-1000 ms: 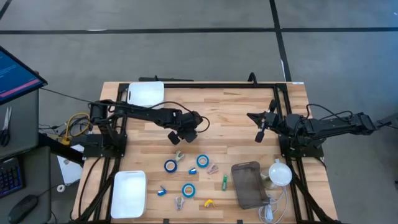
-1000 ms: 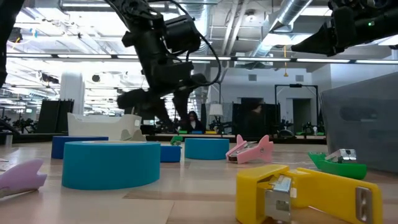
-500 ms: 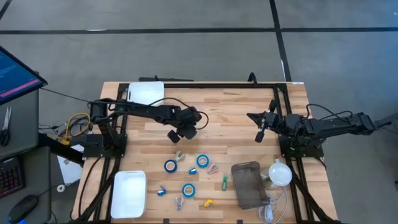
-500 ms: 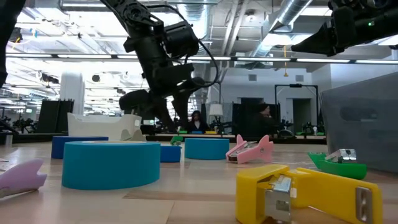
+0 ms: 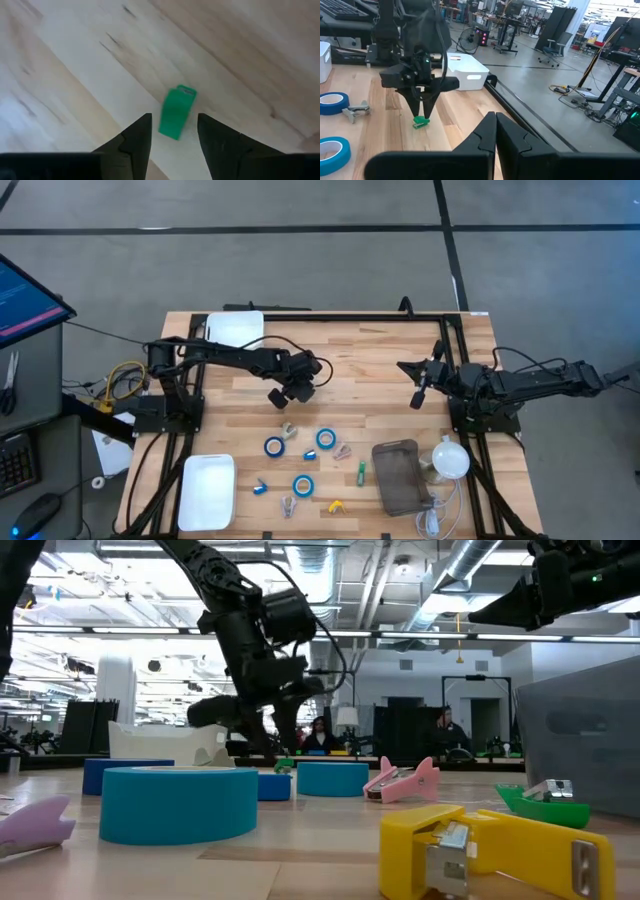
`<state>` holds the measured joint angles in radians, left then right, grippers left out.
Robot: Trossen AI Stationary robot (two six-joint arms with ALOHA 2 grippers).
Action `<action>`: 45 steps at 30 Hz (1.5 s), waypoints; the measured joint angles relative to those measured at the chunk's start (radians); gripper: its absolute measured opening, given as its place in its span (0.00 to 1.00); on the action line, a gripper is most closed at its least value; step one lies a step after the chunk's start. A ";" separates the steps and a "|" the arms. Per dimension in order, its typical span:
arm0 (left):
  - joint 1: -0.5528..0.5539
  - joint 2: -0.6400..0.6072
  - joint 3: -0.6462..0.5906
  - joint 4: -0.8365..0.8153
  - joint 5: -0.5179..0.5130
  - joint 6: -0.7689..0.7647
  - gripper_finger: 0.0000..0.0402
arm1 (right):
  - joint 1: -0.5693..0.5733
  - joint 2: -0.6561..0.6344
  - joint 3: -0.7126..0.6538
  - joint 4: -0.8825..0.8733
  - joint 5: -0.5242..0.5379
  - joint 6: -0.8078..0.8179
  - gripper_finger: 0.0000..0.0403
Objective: Pick and place Stapler, Stapler remover, tape
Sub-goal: Put the top green stapler into the top white bin
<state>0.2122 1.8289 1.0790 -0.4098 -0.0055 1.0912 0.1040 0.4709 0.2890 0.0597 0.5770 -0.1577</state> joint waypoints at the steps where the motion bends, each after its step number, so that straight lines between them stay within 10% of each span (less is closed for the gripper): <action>1: 0.000 0.012 0.000 0.011 0.000 0.000 0.37 | 0.000 0.000 0.000 0.000 0.000 0.000 0.00; 26: 0.001 0.045 0.000 0.039 0.033 -0.086 0.12 | 0.000 0.000 0.000 -0.010 0.000 -0.010 0.00; 45: 0.153 -0.182 0.001 0.053 -0.234 -0.217 0.13 | -0.001 -0.001 0.000 -0.015 0.000 -0.010 0.00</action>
<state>0.3653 1.6467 1.0798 -0.3564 -0.2396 0.8738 0.1032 0.4703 0.2890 0.0445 0.5773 -0.1673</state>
